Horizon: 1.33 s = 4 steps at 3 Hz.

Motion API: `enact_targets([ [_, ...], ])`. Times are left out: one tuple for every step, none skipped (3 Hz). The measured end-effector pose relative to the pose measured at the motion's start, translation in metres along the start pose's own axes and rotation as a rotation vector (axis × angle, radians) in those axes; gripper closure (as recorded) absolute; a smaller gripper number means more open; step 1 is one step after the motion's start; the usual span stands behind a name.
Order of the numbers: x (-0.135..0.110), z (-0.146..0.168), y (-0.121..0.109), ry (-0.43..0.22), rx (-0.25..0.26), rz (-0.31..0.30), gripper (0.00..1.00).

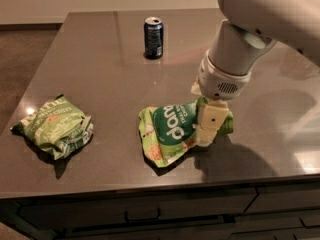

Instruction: Pick green rice chip bag

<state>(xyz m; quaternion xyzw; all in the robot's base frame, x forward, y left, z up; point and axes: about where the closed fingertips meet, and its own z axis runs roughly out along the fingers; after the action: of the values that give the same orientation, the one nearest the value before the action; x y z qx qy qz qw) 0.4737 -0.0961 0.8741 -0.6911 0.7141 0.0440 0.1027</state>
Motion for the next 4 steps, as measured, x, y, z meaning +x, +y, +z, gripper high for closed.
enact_targets([
  [-0.008, 0.002, 0.003, -0.009, -0.029, -0.041, 0.5],
  [-0.015, -0.005, 0.004, -0.014, -0.058, -0.074, 0.75],
  [-0.023, -0.021, -0.001, -0.044, -0.093, -0.112, 0.97],
  [-0.033, -0.047, -0.014, -0.081, -0.1, -0.14, 1.0],
])
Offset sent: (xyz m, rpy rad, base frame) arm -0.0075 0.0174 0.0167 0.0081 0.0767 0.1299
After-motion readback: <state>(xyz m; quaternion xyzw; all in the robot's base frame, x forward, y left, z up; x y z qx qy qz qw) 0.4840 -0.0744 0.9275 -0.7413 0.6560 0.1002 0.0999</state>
